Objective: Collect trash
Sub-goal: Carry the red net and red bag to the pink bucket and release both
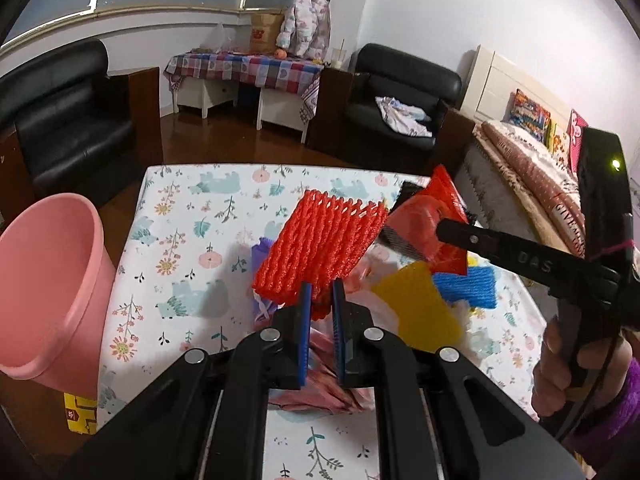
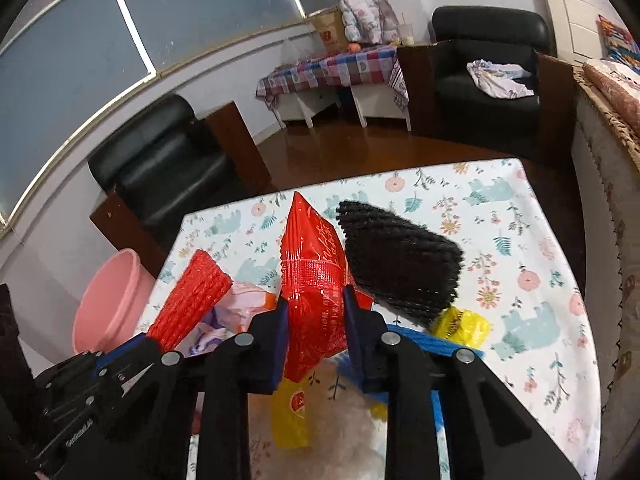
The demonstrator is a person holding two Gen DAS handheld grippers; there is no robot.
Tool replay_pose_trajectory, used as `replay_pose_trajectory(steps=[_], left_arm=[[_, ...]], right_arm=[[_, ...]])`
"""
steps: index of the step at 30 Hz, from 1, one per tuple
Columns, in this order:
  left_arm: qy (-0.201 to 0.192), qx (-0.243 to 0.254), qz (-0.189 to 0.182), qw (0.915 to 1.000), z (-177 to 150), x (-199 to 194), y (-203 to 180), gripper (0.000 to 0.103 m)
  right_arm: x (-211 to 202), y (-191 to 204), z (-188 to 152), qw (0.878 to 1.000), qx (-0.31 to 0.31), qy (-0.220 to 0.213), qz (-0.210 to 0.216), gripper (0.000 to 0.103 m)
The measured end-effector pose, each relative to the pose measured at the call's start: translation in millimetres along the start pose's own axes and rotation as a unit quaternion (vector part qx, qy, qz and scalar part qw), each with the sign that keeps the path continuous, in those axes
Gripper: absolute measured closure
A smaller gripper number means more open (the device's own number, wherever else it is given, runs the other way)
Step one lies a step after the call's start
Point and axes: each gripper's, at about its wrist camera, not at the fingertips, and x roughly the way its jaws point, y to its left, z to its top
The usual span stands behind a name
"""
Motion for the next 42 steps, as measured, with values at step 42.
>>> replay_pose_trajectory(steps=[42], left_arm=[[-0.077,-0.080,0.076,0.9909,-7,-80,74,0.094]], right_arm=[[-35,120,1,0.992,-0.061,-0.007,0.110,0.079]])
